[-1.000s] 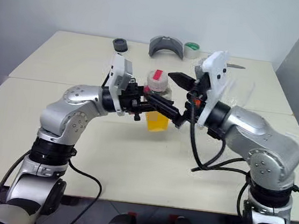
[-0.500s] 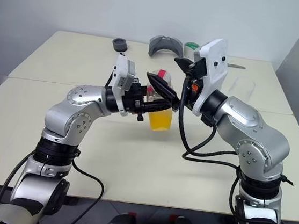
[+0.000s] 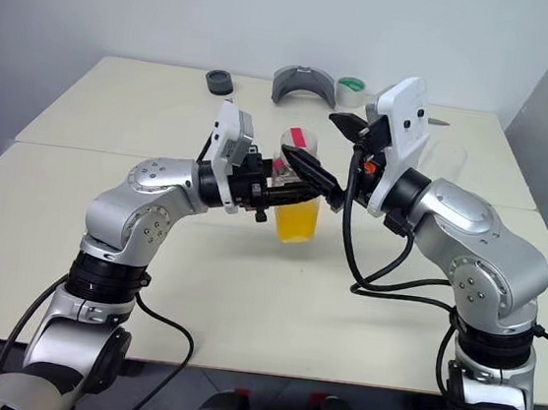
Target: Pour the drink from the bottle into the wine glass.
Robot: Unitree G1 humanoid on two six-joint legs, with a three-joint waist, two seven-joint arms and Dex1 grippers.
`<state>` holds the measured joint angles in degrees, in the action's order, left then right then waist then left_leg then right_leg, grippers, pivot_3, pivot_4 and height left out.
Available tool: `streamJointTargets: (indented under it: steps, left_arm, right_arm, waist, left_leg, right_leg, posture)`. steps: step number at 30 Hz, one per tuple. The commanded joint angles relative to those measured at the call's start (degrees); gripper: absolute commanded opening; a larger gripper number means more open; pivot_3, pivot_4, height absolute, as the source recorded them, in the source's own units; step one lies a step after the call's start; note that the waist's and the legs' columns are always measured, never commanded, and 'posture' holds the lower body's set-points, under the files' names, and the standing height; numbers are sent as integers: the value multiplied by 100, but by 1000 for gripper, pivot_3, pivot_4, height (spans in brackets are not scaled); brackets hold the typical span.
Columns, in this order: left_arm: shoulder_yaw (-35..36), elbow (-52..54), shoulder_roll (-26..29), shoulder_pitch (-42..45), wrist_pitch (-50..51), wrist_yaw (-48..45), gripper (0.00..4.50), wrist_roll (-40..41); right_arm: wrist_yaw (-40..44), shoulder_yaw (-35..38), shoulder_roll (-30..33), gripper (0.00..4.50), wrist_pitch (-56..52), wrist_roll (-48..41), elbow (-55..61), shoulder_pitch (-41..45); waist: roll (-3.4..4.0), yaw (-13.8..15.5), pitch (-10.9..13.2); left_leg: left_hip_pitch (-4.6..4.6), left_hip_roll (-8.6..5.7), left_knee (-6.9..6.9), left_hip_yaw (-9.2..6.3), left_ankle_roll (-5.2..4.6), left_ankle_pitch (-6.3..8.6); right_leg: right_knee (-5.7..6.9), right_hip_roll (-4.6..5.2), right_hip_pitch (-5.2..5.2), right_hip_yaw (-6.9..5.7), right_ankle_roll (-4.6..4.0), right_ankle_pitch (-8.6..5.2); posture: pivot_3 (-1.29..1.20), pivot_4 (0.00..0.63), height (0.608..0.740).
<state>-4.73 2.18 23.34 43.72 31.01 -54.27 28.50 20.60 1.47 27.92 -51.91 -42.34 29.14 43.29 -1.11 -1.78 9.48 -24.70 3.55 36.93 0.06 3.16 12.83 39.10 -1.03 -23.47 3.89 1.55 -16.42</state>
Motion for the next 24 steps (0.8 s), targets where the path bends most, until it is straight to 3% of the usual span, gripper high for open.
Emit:
streamJointTargets:
  steps: [1,24]
  left_arm:
    - [248,327,31,129,-48,-9,1743,203]
    - [267,453,16,56,-17,111,1743,200]
  right_arm:
    - [-11,424,223,4471,-25,-6,9,-25]
    - [180,479,395,4471,-141,-269,52,-46]
  waist:
    - [0,1,0]
    - [0,1,0]
  left_leg:
    - [0,0,0,1,0,0]
    - [0,0,0,1,0,0]
  right_leg:
    - [0,0,0,0,0,0]
    - [0,0,0,1,0,0]
  posture:
    - [0,150,740]
    - [0,150,740]
